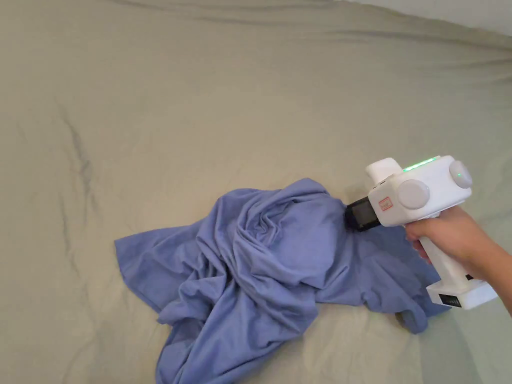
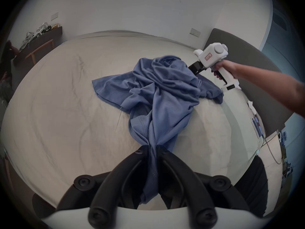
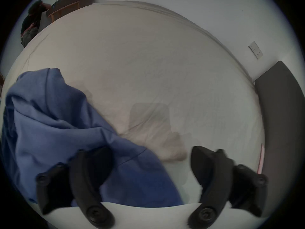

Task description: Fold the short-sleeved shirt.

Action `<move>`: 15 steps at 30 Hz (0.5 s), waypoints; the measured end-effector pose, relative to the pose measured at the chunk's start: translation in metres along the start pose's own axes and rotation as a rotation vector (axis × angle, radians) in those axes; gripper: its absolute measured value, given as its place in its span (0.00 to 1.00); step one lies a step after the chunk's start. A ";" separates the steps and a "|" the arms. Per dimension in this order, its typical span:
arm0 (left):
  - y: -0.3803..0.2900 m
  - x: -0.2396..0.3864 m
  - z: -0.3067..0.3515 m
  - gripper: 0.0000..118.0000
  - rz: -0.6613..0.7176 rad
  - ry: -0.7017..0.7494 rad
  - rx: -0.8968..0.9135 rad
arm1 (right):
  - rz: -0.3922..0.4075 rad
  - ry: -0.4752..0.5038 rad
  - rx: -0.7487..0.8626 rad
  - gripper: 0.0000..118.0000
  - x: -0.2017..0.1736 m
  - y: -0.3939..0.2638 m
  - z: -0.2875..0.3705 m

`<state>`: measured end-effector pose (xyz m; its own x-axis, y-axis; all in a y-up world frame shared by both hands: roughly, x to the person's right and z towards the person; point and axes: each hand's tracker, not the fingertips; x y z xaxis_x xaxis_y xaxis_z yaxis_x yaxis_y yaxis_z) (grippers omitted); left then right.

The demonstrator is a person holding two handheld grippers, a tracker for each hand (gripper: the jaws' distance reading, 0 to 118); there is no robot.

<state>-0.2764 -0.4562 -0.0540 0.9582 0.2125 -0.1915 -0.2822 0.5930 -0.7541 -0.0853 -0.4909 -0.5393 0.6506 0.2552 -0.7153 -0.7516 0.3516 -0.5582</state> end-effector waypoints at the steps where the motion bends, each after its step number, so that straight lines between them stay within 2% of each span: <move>1: -0.001 -0.002 -0.001 0.08 0.031 -0.014 -0.005 | -0.020 0.123 0.006 0.47 0.000 -0.002 0.007; 2: -0.002 -0.003 -0.002 0.08 0.052 -0.028 -0.004 | -0.018 0.202 0.041 0.18 -0.002 -0.006 0.014; 3: -0.003 -0.003 -0.003 0.08 0.051 -0.030 -0.005 | 0.026 0.124 0.057 0.05 -0.013 -0.008 0.017; 4: -0.003 -0.002 -0.004 0.08 0.050 -0.028 -0.006 | 0.111 -0.006 0.029 0.05 -0.025 -0.010 0.017; 6: -0.003 -0.002 -0.003 0.08 0.034 -0.015 0.003 | 0.184 -0.058 0.029 0.05 -0.037 -0.016 0.022; 9: 0.003 -0.008 0.010 0.08 0.034 0.007 0.042 | 0.154 -0.119 0.086 0.05 -0.037 -0.021 0.044; 12: 0.010 -0.011 0.027 0.08 -0.078 0.133 0.137 | 0.185 -0.186 0.171 0.05 -0.031 -0.034 0.088; 15: 0.023 -0.027 0.049 0.08 -0.004 0.125 0.194 | 0.146 -0.218 0.230 0.05 -0.018 -0.047 0.140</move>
<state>-0.3114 -0.4107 -0.0353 0.9544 0.1189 -0.2739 -0.2702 0.7345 -0.6225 -0.0466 -0.3856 -0.4408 0.5649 0.4950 -0.6601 -0.8101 0.4847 -0.3298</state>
